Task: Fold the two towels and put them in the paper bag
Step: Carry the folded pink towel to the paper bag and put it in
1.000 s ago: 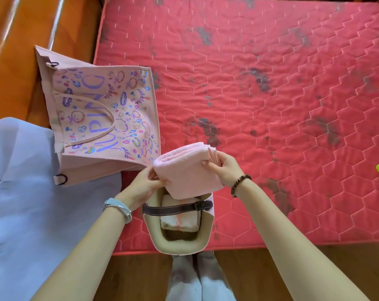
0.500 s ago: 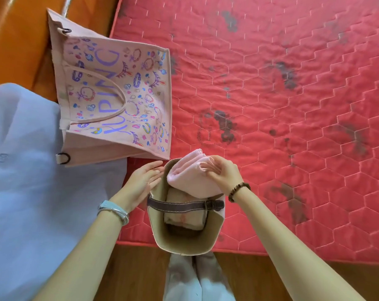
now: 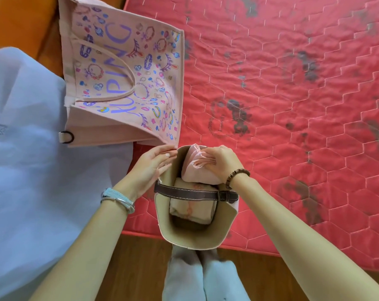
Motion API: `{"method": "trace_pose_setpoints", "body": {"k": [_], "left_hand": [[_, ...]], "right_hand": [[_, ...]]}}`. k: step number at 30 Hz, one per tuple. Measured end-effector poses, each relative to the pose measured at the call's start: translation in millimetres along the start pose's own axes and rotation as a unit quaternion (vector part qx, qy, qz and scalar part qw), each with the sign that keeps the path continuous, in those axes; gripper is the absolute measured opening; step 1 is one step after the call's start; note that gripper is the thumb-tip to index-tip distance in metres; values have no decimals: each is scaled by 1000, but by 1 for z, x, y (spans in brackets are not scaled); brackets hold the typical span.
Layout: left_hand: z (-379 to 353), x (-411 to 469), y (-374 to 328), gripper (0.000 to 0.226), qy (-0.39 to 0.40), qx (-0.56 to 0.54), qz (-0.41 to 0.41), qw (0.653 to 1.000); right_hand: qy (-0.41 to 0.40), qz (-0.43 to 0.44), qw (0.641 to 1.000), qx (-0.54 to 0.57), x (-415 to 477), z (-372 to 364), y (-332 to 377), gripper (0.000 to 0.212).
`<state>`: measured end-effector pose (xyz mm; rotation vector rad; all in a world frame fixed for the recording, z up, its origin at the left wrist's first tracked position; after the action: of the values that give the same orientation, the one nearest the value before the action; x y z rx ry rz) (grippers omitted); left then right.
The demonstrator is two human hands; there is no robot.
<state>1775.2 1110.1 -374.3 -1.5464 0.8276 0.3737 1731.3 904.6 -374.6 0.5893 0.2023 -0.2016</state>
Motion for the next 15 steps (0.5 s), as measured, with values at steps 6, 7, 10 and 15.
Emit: {"method": "trace_pose_setpoints", "body": {"k": [6,7,10,15], "left_hand": [[-3,3,-1,31,10,-8,-18,1000],[-2,3,0,31,10,-10,-21,1000],[0,4,1,32,13,-14,-29,999],[3,1,1,29,9,-50,-35,998]], "right_hand": [[47,-16,998,-33,6,-14,-10,19],[56,-20,998,-36,7,-15,-10,20],[91,-17,994,-62,14,-21,-14,22],[129,-6,980,-154,26,-27,-10,37]]}}
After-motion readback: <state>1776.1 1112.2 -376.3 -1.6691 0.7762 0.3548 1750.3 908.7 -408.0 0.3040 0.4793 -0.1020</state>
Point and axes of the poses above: each hand's wrist, its own x-axis towards the middle knuckle, its own z-axis out of the back of the hand, y = z × x, the point moved 3 cm from there along x, towards the middle knuckle, and after that the axes turned 6 degrees about -y, right-handed, at the moved point
